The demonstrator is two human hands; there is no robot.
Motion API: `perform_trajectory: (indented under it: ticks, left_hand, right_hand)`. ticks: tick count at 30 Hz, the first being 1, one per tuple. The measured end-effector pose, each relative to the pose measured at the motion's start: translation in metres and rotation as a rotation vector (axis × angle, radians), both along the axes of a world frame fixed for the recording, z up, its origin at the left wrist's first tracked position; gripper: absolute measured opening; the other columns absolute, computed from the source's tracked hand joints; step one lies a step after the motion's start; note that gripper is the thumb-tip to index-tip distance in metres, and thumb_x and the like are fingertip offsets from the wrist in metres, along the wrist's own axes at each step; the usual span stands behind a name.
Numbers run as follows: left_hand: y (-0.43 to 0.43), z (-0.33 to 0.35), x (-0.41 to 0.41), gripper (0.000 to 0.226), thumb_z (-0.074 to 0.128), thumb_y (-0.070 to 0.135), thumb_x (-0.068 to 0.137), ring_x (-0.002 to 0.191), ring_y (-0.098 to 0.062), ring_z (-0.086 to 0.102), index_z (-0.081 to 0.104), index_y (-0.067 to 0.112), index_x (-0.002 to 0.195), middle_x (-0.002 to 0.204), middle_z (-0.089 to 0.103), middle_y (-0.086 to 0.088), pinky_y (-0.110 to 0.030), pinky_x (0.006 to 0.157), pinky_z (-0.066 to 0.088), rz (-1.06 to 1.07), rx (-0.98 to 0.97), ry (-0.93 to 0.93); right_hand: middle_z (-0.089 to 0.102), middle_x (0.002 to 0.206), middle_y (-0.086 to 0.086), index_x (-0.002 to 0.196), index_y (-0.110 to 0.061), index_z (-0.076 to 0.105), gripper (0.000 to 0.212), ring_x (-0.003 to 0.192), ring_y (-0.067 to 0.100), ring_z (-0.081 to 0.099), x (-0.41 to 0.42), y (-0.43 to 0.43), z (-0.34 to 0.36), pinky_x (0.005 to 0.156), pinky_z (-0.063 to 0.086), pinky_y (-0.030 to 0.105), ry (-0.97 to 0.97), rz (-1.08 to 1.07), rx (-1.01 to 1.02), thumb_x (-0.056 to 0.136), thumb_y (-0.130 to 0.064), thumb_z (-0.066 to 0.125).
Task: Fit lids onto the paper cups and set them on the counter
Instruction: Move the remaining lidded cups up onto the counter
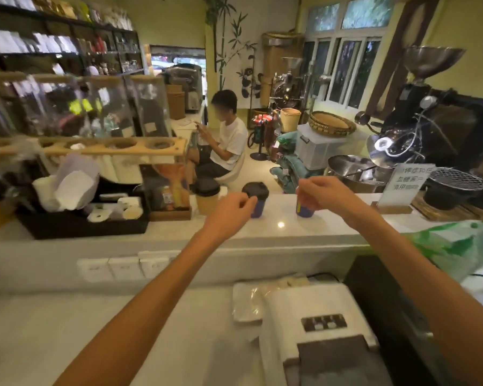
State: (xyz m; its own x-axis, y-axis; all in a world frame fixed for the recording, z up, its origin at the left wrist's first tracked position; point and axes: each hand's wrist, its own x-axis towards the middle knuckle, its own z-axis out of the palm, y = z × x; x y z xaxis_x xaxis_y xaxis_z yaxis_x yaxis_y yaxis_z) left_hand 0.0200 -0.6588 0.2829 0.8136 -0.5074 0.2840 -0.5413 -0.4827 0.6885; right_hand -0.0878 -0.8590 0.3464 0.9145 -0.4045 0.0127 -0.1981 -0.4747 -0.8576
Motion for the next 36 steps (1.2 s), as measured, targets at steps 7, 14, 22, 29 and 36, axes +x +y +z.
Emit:
perform_trajectory:
  ticks: [7,14,22,29,36]
  left_hand:
    - [0.221,-0.047,-0.071,0.045,0.050,0.037,0.098,0.048,-0.004,0.041,0.041,0.031,0.053,0.049,0.045,0.010,-0.026,0.049,0.029,0.157,-0.028,0.015]
    - [0.458,-0.126,-0.047,0.012,0.054,0.022,0.094,0.075,-0.021,0.060,0.061,0.019,0.084,0.080,0.064,0.002,-0.031,0.064,0.043,0.606,0.085,0.090]
    - [0.638,-0.200,-0.026,0.058,0.053,-0.008,0.084,0.131,-0.034,0.045,0.042,0.001,0.140,0.143,0.045,-0.022,-0.037,0.106,0.036,0.854,0.180,0.512]
    - [0.635,-0.226,-0.033,0.080,0.069,-0.007,0.074,0.135,-0.034,0.044,0.034,-0.005,0.146,0.148,0.042,-0.021,-0.042,0.110,0.039,0.485,0.036,0.809]
    - [0.567,-0.181,0.011,0.048,0.067,0.015,0.091,0.111,-0.023,0.061,0.049,0.006,0.135,0.131,0.060,-0.015,-0.039,0.092,0.052,0.400,-0.178,0.792]
  right_hand:
    - [0.067,0.074,0.008,0.077,-0.012,0.066,0.031,0.070,0.016,0.063,-0.016,0.214,-0.050,0.074,0.055,0.032,0.000,0.346,0.208,0.102,-0.020,0.051]
    - [0.072,0.089,0.004,0.094,-0.010,0.071,0.023,0.084,0.015,0.068,0.036,0.428,-0.157,0.082,0.055,0.035,0.262,0.645,0.235,0.101,-0.023,0.054]
    - [0.034,0.156,0.014,0.155,-0.015,0.022,0.081,0.133,0.029,0.046,0.106,0.612,-0.254,0.103,0.043,0.039,0.521,0.746,0.174,0.091,-0.015,0.071]
    - [0.029,0.159,0.016,0.154,-0.004,0.019,0.094,0.147,0.032,0.029,0.115,0.650,-0.294,0.116,0.031,0.042,0.524,0.839,0.084,0.080,0.003,0.078]
    - [0.061,0.129,0.004,0.132,-0.019,0.053,0.058,0.117,0.024,0.061,0.134,0.571,-0.241,0.092,0.056,0.043,0.542,0.591,0.416,0.086,-0.051,0.068]
